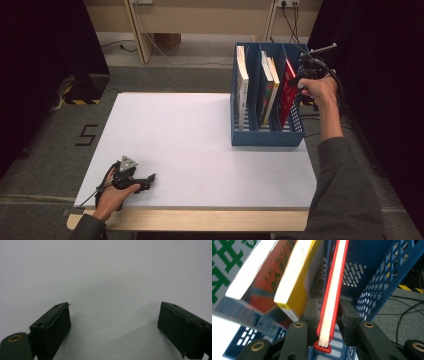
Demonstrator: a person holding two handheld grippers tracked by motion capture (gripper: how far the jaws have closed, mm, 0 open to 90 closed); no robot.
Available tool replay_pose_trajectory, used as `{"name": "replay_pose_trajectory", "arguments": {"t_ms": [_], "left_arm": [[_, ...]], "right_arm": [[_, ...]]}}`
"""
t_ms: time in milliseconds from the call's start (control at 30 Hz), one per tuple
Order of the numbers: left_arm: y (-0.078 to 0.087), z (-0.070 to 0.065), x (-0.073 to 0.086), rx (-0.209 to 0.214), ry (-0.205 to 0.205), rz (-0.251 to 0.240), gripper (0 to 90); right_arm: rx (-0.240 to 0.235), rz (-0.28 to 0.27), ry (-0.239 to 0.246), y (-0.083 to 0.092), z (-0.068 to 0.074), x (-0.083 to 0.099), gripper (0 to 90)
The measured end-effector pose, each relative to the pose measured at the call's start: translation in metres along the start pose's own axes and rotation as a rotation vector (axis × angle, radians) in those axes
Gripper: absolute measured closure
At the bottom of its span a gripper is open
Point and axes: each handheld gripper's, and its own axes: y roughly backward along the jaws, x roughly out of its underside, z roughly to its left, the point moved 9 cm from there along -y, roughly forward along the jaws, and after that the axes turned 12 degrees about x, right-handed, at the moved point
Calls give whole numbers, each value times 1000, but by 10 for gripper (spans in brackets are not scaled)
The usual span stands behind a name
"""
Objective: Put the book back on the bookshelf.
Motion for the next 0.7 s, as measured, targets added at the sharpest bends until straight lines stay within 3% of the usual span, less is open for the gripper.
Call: {"name": "replay_pose_trajectory", "arguments": {"t_ms": [333, 700], "left_arm": [[0, 0, 0, 1, 0, 0, 103], [0, 0, 0, 1, 0, 0, 102]], "right_arm": [[35, 6, 14, -7, 9, -11, 701], [-24, -11, -7, 1, 11, -11, 607]]}}
